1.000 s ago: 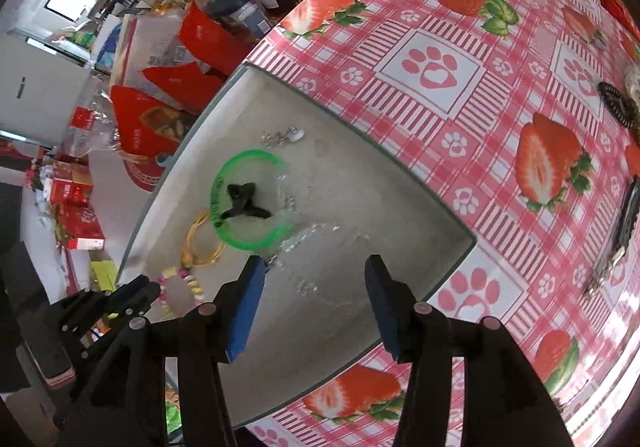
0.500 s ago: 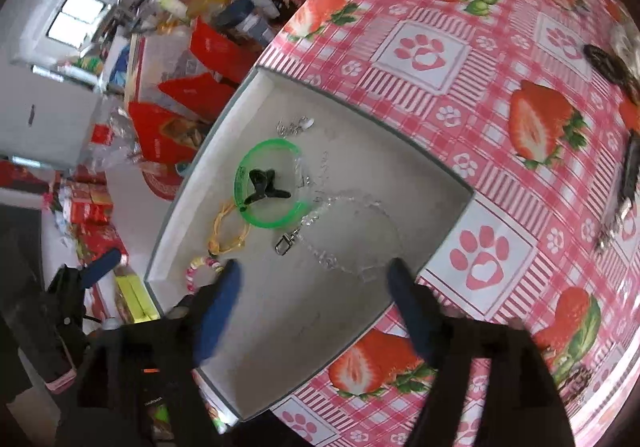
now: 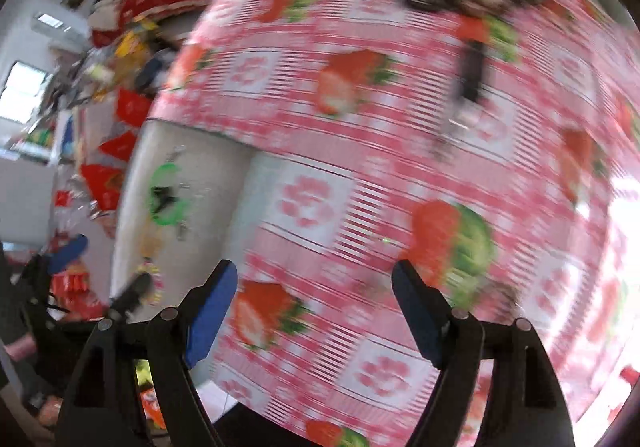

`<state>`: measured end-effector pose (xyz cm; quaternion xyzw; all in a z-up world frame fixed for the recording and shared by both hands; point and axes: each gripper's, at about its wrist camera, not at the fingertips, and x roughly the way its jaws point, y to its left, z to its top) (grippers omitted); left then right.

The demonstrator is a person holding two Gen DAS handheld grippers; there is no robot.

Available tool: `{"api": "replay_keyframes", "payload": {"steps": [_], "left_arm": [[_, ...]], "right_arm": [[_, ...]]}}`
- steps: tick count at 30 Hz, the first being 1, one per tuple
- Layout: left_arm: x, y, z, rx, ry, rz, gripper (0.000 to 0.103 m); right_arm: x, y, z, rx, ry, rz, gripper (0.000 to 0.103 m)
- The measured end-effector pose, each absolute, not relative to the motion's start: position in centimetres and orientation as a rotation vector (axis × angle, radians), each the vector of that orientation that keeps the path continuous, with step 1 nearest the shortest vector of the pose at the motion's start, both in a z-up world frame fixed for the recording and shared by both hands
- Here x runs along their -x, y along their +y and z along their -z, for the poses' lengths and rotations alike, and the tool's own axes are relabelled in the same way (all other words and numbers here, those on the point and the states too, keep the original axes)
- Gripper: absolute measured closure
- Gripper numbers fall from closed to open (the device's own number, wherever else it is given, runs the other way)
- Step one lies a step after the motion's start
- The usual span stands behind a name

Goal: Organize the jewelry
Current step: 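Move both open tools back over the tablecloth jewelry, then grasp the tan braided rope bracelet with the right tool while the left tool grasps the silver star charm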

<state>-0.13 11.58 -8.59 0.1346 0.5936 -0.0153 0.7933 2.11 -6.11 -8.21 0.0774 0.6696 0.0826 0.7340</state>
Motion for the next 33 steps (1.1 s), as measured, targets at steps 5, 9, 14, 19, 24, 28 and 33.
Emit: {"api": "replay_keyframes", "payload": {"steps": [5,9,14,19,24,28,33], "left_arm": [[-1.1,8.1,8.9,-0.305,1.293,0.127,0.0],[-2.0,4.9,8.7,-0.309,1.3,0.213,0.0],[-3.4,1.1,8.4,-0.313,1.294,0.275,0.0],[-5.3,-2.1,9.0,-0.298,1.3,0.307,0.0],[-6.9,-5.0,10.1,-0.306,1.309,0.338,0.012],[-8.1,-6.8,11.3,-0.293,1.327,0.353,0.016],[-9.3,-8.9,12.9,-0.306,1.348,0.368,0.024]], "right_arm": [[0.7,-12.4,8.5,-0.249,1.485,-0.002,0.021],[2.7,-16.1,9.4,-0.302,1.508,0.12,0.021],[4.1,-19.0,10.4,-0.338,1.515,0.199,0.021],[3.9,-19.9,10.6,-0.322,1.5,0.197,0.021],[4.1,-19.9,11.4,-0.358,1.501,0.206,0.023],[4.6,-19.7,12.4,-0.376,1.502,0.25,0.034],[5.0,-19.4,13.4,-0.388,1.501,0.287,0.045]]}}
